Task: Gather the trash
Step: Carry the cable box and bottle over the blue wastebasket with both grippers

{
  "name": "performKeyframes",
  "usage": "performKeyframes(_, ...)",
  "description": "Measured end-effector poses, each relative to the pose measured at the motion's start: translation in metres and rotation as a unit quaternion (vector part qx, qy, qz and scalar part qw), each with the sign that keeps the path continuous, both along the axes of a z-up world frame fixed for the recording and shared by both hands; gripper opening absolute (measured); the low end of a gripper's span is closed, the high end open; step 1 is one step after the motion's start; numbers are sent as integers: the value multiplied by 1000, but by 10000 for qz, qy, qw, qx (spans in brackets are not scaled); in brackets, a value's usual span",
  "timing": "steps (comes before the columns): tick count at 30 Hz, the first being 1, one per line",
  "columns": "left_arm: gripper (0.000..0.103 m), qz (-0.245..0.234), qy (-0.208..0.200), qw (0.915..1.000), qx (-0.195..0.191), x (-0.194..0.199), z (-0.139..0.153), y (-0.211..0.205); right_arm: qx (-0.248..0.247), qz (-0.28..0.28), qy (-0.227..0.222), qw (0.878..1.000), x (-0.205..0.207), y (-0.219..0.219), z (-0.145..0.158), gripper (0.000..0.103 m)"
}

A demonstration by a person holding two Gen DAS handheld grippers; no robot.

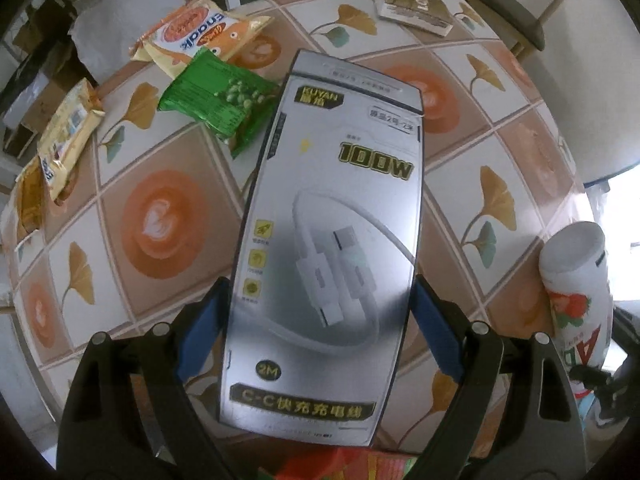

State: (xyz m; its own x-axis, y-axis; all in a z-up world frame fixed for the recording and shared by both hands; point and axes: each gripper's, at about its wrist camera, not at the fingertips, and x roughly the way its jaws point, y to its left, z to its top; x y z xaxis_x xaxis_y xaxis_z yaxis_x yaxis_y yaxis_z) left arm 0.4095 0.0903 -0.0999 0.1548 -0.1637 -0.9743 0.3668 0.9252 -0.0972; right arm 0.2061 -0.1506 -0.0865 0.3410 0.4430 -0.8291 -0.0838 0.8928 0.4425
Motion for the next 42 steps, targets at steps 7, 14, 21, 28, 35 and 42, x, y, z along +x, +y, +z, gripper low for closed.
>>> performKeyframes(7, 84, 99, -202, 9997, -44, 2, 0, -4, -13, -19, 20, 10000, 1, 0, 1, 57)
performKeyframes(14, 83, 141, -399, 9991, -29, 3, 4, -13, -144, -133, -28, 9998, 2, 3, 3, 58)
performKeyframes(21, 81, 256, -516, 9979, -291, -6, 24, -19, -96, -330, -16, 9994, 3, -2, 2, 57)
performKeyframes(28, 81, 616, -450, 9920, -1004, -24, 54, -13, -90, -532, -2, 9985, -1, -10, 3, 57)
performKeyframes(35, 81, 719, -671, 9832, -1539, -58, 78, -20, 38, -732, 61, 9973, -12, -24, 2, 57)
performKeyframes(42, 81, 862, -1064, 9703, -1994, -105, 100, -22, 274, -1006, 80, 9945, -25, -39, 3, 56)
